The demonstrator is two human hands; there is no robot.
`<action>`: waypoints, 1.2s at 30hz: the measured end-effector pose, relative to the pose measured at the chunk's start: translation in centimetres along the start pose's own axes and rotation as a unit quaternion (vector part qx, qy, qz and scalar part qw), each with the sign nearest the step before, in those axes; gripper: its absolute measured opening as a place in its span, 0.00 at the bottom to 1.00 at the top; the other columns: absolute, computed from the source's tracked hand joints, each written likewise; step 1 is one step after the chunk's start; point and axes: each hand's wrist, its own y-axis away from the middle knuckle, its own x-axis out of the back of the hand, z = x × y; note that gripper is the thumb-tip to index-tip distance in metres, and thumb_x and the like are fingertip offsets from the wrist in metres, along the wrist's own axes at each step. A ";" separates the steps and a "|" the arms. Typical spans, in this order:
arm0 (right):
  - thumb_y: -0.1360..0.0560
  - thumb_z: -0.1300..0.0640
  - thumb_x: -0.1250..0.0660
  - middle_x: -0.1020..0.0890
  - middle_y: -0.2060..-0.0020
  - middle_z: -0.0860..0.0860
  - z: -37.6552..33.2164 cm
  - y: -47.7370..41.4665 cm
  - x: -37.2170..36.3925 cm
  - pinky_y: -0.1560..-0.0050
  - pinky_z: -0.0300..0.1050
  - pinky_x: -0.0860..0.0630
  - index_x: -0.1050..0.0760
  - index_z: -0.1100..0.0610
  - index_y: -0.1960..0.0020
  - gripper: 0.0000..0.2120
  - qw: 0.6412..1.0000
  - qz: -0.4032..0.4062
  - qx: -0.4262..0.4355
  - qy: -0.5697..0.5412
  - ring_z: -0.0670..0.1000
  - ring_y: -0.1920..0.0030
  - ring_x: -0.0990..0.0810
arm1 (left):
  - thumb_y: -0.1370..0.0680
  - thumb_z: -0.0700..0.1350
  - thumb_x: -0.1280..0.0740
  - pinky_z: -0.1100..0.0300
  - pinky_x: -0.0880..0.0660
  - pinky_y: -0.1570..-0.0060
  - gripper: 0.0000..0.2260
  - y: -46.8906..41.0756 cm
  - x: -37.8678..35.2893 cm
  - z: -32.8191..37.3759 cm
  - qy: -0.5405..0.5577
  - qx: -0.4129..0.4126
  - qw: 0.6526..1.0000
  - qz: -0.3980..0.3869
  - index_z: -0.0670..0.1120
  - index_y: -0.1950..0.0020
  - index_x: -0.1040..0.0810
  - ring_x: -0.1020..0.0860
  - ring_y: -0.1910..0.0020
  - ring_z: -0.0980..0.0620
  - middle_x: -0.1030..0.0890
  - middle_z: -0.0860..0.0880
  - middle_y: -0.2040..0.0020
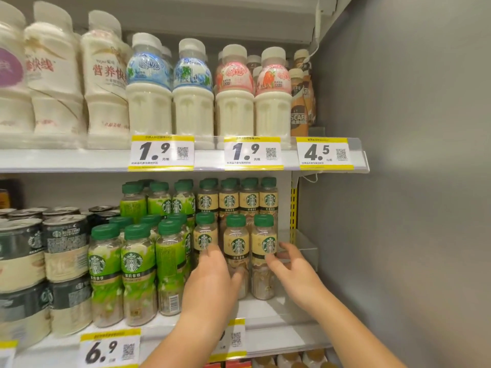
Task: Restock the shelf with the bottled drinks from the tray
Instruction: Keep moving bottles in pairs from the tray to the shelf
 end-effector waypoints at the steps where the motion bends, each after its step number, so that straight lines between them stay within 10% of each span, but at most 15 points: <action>1: 0.26 0.41 0.31 0.24 0.41 0.42 0.1 0.2 0.0 0.50 0.37 0.27 0.36 0.42 0.31 0.27 0.999 -0.003 0.002 0.043 0.44 0.44 0.23 | 0.26 0.58 0.30 0.56 0.23 0.60 0.16 0.3 -0.1 -0.6 -0.036 0.007 0.999 -0.027 0.48 0.49 0.27 0.20 0.56 0.46 0.21 0.50 0.51; 5: 0.28 0.49 0.26 0.23 0.55 0.35 1.0 0.2 -0.7 0.66 0.24 0.31 0.27 0.42 0.45 0.15 0.991 -0.015 0.024 0.128 0.33 0.57 0.26 | 0.30 0.64 0.30 0.59 0.32 0.71 0.21 0.5 -1.0 -1.3 -0.083 0.060 0.987 -0.124 0.49 0.67 0.29 0.24 0.67 0.49 0.23 0.53 0.67; 13: 0.26 0.55 0.27 0.23 0.56 0.36 1.6 -2.3 -2.5 0.64 0.23 0.33 0.24 0.48 0.43 0.13 0.994 -0.014 0.037 0.106 0.34 0.57 0.26 | 0.24 0.57 0.32 0.57 0.27 0.58 0.16 -1.3 -2.7 -1.8 -0.060 0.044 0.993 -0.093 0.45 0.46 0.24 0.19 0.49 0.44 0.20 0.46 0.47; 30: 0.27 0.51 0.26 0.21 0.53 0.41 2.0 -3.2 -3.4 0.52 0.38 0.31 0.22 0.51 0.40 0.17 0.991 0.000 0.024 0.129 0.45 0.52 0.23 | 0.21 0.51 0.33 0.57 0.28 0.57 0.12 -1.6 -3.2 -2.6 -0.100 0.004 0.990 -0.096 0.43 0.45 0.24 0.20 0.47 0.43 0.21 0.44 0.45; 36: 0.30 0.37 0.29 0.27 0.30 0.50 0.6 -2.4 -2.1 0.41 0.45 0.30 0.36 0.49 0.27 0.37 0.969 -0.030 -0.010 0.245 0.52 0.36 0.27 | 0.22 0.56 0.34 0.55 0.25 0.59 0.12 -1.2 -1.1 -2.1 -0.094 -0.037 0.982 -0.158 0.47 0.55 0.26 0.20 0.53 0.44 0.21 0.47 0.53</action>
